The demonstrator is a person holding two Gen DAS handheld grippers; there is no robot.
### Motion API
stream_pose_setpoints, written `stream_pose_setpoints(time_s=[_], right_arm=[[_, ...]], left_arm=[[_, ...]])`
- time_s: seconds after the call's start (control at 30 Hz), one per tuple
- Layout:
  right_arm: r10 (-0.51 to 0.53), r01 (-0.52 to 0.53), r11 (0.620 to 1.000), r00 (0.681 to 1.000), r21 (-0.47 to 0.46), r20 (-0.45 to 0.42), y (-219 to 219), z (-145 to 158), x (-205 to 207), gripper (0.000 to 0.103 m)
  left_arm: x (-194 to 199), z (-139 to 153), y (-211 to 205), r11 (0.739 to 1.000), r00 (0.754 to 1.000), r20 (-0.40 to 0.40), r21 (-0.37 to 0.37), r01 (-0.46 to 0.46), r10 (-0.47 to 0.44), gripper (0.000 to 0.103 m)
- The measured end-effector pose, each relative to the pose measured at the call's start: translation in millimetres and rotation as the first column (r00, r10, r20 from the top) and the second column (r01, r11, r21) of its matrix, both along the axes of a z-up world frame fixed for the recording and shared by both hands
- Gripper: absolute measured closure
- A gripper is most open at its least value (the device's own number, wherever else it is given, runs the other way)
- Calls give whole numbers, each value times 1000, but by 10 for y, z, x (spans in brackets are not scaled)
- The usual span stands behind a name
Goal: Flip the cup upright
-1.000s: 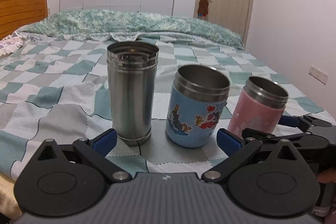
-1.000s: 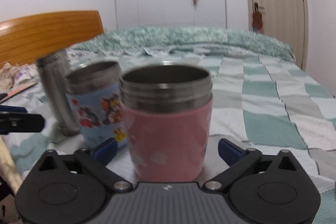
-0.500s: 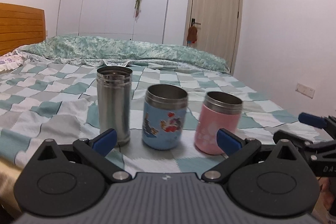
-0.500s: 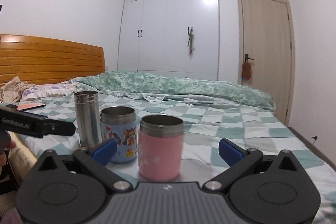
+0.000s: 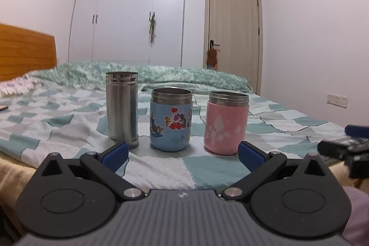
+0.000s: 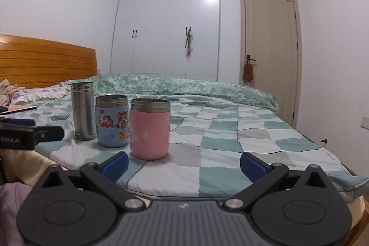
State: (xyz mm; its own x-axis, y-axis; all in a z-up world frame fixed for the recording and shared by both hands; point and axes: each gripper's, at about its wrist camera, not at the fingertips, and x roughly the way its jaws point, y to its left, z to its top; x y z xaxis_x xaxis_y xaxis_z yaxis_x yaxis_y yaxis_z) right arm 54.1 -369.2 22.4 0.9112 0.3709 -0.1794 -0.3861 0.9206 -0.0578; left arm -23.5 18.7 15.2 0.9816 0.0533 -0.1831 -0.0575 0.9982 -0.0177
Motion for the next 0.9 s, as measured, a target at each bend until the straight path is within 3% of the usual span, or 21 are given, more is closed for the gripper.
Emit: stream_pose_setpoints(time_s=[0.1,0.37,0.9], right_arm=[[-7,7,1000,1000,5,24,-32,-18,-46,0],[-32,32,999,997,2,69,-64,-49,-119,0],[-56,55,998,994,13,89,-143,-51,-174,0]], left_arm=[[-5,-62,-52,999,1000,20,40,-22,22,0],[-64,-114,-93,999,997,67,33,-27,24,0],[-101,-136,-182,998,996,90,55,-6,1,0]])
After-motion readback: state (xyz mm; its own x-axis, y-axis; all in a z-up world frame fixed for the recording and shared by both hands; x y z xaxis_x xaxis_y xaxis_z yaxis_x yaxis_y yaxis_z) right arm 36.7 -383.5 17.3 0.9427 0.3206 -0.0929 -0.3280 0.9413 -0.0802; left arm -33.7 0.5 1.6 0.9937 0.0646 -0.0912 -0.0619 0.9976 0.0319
